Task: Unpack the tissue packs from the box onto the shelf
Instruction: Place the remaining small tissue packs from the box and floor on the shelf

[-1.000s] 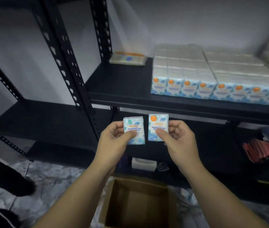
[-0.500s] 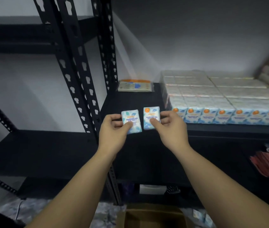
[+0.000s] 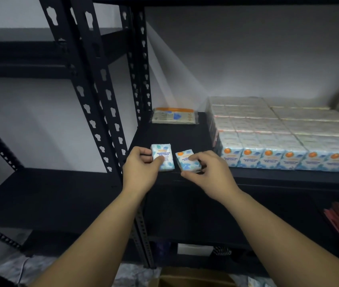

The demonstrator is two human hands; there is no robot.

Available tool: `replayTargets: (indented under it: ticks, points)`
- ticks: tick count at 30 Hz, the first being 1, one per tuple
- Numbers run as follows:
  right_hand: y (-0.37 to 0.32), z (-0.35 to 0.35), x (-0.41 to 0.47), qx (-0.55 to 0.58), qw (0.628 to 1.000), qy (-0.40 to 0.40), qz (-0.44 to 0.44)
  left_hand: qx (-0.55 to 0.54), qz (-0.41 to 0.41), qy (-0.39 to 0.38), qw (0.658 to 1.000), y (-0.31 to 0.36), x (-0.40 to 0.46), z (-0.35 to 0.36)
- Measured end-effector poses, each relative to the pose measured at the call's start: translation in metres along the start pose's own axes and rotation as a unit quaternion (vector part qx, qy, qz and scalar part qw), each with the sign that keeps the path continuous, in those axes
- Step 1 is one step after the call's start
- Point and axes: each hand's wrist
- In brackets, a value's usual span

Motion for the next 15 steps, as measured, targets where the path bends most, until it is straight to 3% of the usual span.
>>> replayTargets:
  ticks: [9, 15]
  points:
    - [0.0, 0.01, 0.031, -0.002, 0.999, -0.032, -0.026, 0.025, 0.051, 0.041, 0.998, 0.008, 0.012, 0.006]
    - [0.011, 0.012, 0.034, 0.01, 0.999, -0.014, -0.027, 0.098, 0.139, 0.097, 0.981, 0.009, 0.015, 0.012]
Point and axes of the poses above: each hand's wrist, its own x-axis towards the middle knuckle, its own z-axis out of the palm, y = z × x, and after that the axes turned 11 degrees about x, right-handed
